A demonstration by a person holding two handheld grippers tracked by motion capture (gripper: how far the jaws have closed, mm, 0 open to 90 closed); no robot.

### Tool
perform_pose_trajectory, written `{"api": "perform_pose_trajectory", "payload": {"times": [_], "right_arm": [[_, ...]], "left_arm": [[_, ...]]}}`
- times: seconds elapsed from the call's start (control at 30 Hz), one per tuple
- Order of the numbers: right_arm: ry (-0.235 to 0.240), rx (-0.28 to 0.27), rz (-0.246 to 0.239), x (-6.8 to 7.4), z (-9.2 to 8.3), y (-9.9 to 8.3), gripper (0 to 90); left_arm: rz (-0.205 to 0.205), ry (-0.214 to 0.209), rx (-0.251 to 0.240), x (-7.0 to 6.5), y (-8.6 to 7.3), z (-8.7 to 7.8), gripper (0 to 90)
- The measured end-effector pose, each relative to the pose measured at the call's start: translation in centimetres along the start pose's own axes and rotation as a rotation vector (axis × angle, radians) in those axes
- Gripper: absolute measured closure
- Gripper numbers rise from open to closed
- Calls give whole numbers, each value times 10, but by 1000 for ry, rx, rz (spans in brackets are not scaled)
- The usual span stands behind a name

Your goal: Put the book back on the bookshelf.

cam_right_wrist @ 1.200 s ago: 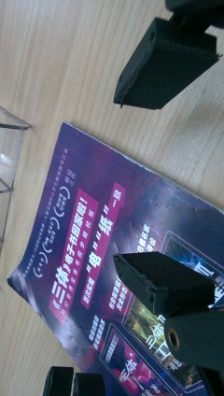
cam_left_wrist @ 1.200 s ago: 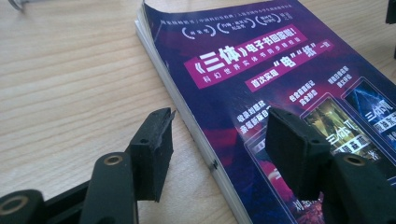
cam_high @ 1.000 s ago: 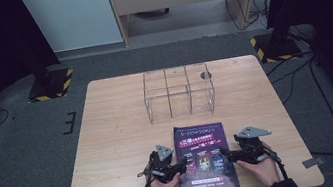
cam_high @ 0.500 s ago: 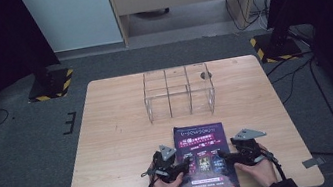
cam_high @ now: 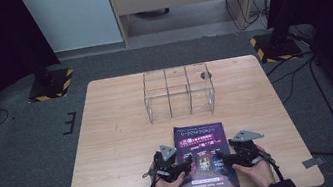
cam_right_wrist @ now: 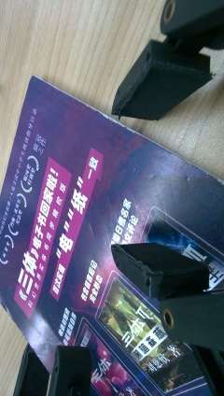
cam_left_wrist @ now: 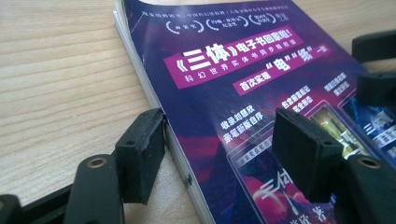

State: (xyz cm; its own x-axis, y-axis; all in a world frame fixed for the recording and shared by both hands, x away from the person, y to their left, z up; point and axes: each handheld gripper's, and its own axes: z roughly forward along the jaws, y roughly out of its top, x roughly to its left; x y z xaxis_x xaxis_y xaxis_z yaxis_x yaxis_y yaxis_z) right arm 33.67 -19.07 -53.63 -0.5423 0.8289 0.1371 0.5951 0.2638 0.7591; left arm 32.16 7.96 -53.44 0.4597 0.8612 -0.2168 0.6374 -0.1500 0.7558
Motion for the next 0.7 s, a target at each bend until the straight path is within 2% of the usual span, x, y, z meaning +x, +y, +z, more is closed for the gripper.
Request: {"api": "perform_pose_trajectory", "payload": {"times": [0.03, 0.07, 0.1, 0.27, 0.4, 0.53, 0.6, 0.63, 0.67, 0.7], "right_arm": [[6, -2, -3, 1, 1, 0, 298], [7, -2, -9, 2, 1, 0, 295], [1, -3, -2, 3, 1, 1, 294], [-7, -2, 2, 4, 2, 1, 294], [-13, -4, 3, 4, 2, 1, 291], [-7, -3, 6, 4, 3, 1, 289], [-5, -1, 0, 3, 2, 1, 289], [-5, -1, 0, 3, 2, 1, 289], [-5, -1, 0, 3, 2, 1, 289], [-5, -1, 0, 3, 2, 1, 289]], "left_arm": [[-25, -10, -11, 1, -1, 0, 336], [-25, -10, -11, 1, -1, 0, 337], [-45, -16, -18, 2, -1, 0, 339], [-62, -21, -22, 4, -2, -1, 370], [-104, -25, -37, 6, -3, -2, 399], [-111, -37, -59, 6, -3, -5, 413], [-118, -64, -93, 6, -2, -9, 418], [-118, -64, -93, 6, -2, -9, 418], [-117, -88, -116, 6, -2, -12, 419], [-117, -88, -116, 6, -2, -12, 419]]}}
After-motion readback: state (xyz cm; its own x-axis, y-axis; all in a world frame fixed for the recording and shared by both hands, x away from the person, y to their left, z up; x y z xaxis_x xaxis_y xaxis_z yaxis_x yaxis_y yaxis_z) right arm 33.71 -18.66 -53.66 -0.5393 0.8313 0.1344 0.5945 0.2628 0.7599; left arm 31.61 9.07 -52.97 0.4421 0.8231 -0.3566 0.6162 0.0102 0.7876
